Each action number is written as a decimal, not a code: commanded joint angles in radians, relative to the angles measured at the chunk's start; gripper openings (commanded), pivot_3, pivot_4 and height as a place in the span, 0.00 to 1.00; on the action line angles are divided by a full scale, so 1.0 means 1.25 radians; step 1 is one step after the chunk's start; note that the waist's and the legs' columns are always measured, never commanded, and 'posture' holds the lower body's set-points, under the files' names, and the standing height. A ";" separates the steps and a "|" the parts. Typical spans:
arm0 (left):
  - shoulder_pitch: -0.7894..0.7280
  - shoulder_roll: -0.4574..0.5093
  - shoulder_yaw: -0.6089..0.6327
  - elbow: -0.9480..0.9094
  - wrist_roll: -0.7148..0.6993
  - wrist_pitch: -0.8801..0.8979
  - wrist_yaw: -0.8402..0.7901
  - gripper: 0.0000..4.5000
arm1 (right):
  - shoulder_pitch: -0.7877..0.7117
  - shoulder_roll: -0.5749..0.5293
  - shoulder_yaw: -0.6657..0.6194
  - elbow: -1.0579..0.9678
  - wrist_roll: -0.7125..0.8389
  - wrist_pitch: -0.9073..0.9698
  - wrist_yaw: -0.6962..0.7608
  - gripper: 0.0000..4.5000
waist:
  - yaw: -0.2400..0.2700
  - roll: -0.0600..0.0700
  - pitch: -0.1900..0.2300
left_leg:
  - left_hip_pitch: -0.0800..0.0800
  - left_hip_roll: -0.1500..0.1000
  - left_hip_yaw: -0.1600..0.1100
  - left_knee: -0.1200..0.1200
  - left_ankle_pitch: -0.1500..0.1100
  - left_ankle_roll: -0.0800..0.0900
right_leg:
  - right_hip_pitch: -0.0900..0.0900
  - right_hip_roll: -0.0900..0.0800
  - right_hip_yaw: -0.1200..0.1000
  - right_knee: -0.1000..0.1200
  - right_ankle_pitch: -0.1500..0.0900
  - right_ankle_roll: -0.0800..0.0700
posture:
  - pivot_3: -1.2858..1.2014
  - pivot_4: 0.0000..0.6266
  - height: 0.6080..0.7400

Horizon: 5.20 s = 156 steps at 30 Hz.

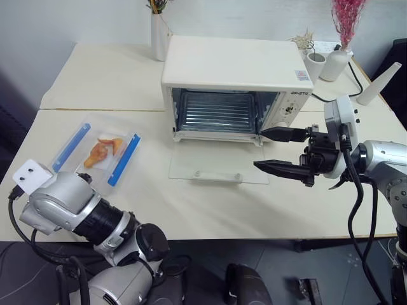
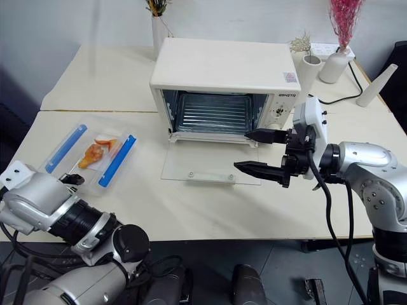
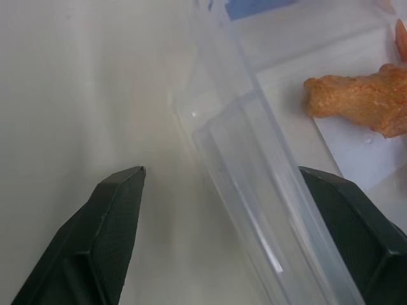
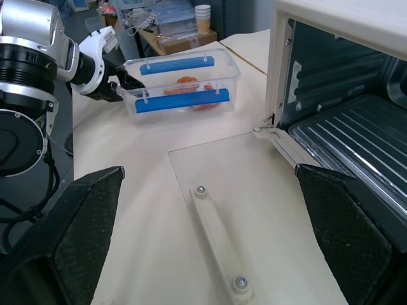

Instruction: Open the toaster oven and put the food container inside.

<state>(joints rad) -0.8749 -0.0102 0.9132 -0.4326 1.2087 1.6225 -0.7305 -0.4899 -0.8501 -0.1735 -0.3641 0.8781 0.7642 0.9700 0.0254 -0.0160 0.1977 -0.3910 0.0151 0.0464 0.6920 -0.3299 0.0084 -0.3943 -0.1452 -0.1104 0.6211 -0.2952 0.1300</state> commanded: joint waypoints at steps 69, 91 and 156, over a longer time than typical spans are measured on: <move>0.011 0.226 -0.050 0.123 -0.274 -0.006 0.144 0.66 | -0.022 0.042 0.001 -0.028 0.028 -0.002 -0.026 1.00 | -0.001 -0.001 -0.001 | 0.000 -0.002 0.003 -0.001 0.000 0.000 | -0.002 0.000 0.001 0.001 0.000 0.000 | 0.52 0.24 1.00; 0.078 0.516 -0.218 0.330 -0.594 -0.006 0.043 0.02 | -0.020 0.012 -0.018 -0.021 0.028 0.001 -0.021 1.00 | -0.003 -0.002 -0.001 | 0.000 -0.001 0.002 -0.001 0.000 0.000 | -0.003 0.000 0.001 0.002 0.000 0.000 | 0.52 0.24 1.00; -0.166 0.326 -0.514 0.255 -1.348 -0.039 0.347 0.63 | 0.353 -0.054 -0.294 -0.138 0.072 -0.034 -0.139 1.00 | 0.001 -0.002 0.000 | 0.002 -0.002 0.011 -0.002 0.000 0.000 | -0.001 0.001 0.004 0.000 0.000 0.000 | 0.52 0.24 1.00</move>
<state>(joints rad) -1.0456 0.3776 0.2328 -0.0673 -0.4501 1.5982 -0.2671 -0.0359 -0.8961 -0.5217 -0.5356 0.9696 0.7429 0.7833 0.0270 -0.0184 0.1973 -0.3888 0.0121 0.0601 0.6895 -0.3293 0.0083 -0.3958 -0.1444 -0.1061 0.6217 -0.2953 0.1300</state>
